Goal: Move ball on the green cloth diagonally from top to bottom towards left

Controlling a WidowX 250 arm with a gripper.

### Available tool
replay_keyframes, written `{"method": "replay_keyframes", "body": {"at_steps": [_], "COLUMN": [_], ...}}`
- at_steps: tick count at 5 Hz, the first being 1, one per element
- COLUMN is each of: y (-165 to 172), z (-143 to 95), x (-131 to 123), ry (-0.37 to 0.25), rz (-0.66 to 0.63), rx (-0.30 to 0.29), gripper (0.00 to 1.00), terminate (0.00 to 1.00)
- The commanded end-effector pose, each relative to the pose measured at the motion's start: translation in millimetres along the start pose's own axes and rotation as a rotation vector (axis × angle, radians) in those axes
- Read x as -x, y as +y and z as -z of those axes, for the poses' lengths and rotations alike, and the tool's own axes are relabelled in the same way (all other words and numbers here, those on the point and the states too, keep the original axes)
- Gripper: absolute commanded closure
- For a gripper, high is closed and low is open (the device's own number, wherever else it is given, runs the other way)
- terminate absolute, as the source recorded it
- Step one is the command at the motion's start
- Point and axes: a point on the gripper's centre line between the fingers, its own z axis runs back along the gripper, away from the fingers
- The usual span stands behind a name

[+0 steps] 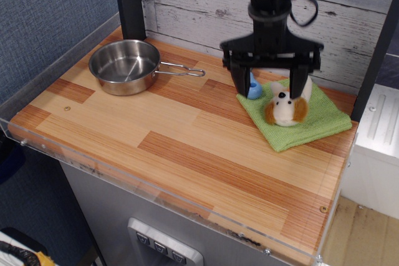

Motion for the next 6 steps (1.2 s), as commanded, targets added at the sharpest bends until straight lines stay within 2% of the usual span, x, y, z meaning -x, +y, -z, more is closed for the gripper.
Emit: {"method": "replay_keyframes", "body": {"at_steps": [1,5,6], "y": [-15,-25,-28], "z": [2,12,11], "x": [-8,-9,-10], "ry": [-0.033,-0.018,-0.029], "rz": [0.032,0.057,0.086], "rx": [-0.003,0.007,0.010], "gripper": [0.00,0.00,1.00], "terminate": [0.00,0.00,0.00]}}
